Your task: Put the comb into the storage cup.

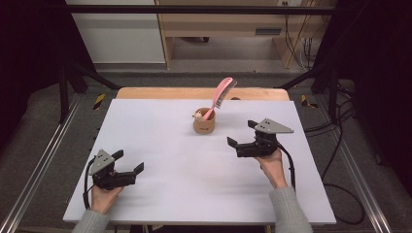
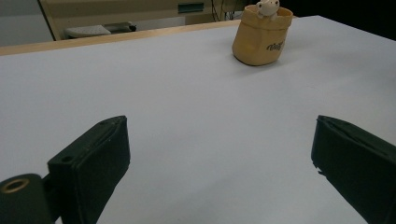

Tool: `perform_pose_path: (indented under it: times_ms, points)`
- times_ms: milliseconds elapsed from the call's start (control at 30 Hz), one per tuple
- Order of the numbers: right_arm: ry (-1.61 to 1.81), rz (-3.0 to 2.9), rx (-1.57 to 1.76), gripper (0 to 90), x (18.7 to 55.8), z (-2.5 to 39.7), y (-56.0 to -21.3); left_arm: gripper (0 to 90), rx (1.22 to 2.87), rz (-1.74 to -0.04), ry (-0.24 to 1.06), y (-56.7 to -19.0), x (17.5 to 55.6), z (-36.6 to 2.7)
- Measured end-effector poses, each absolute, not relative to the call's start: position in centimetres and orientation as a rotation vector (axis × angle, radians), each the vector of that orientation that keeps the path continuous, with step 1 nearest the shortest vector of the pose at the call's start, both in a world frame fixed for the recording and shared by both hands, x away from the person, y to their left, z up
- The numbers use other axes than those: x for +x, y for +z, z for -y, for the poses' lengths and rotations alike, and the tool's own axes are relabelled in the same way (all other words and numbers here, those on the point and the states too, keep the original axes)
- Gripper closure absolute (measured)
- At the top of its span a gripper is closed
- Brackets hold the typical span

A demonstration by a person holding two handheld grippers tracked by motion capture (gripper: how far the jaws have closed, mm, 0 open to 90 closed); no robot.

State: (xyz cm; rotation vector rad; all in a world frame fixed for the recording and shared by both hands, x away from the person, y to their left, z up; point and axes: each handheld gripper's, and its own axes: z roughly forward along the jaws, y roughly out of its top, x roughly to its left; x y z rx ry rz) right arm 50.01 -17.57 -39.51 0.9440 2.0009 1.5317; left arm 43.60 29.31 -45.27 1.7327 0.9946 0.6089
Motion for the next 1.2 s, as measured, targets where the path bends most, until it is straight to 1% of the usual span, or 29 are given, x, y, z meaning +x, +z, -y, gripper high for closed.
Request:
perform_pose_path:
  times_ms: [633,1200]
  points:
    - [1.521,-2.035,0.959,0.1,47.4,20.6,-42.5,4.5,1.736,-0.989,0.607,-45.3,43.6,-29.2]
    - [1.534,-2.002,1.01,0.1,45.9,23.9,-44.5,4.5,1.743,-0.984,0.608,-45.3,43.6,-29.1]
